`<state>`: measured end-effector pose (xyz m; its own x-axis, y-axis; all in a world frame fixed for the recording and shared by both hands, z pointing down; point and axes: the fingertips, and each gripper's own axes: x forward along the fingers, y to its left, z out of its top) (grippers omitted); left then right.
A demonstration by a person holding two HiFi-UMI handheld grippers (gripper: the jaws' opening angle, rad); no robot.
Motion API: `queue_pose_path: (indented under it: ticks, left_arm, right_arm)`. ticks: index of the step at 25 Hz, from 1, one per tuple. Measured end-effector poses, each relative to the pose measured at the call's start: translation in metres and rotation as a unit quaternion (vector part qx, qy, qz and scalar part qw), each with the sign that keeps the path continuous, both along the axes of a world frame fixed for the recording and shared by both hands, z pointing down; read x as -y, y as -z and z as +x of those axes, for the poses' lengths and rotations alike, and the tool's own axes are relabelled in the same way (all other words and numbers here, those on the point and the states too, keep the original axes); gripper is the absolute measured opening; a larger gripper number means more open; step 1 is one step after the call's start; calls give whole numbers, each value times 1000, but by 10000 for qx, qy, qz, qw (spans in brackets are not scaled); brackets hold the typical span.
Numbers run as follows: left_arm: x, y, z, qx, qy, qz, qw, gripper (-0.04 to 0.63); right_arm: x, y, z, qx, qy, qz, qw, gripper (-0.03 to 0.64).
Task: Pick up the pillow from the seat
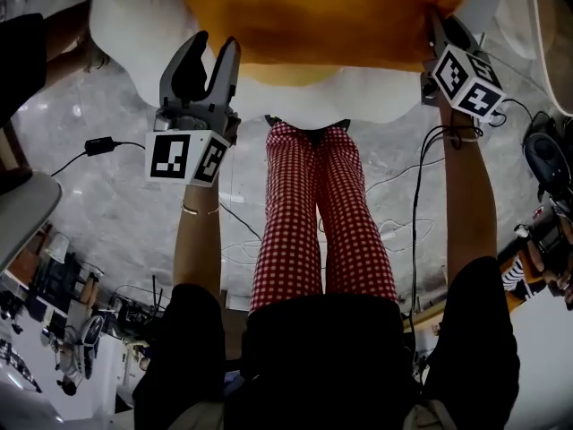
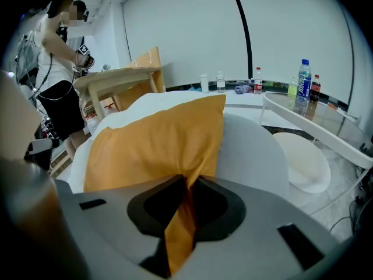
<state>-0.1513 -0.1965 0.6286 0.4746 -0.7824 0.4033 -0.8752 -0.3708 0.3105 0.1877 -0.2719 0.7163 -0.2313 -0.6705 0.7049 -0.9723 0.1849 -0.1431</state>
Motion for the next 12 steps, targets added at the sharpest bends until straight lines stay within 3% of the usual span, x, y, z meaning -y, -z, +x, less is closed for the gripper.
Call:
queue_pose_path:
  ticks: [3, 12]
  left_arm:
    - [5, -15, -16, -201, 212, -146, 9995, 181]
    - [17, -43, -30, 162, 77, -421, 9990, 217]
  right_arm:
    - [-1, -4, -4, 12, 11, -5, 10000, 64]
    - [-7, -10, -7, -62, 80, -3, 9999, 64]
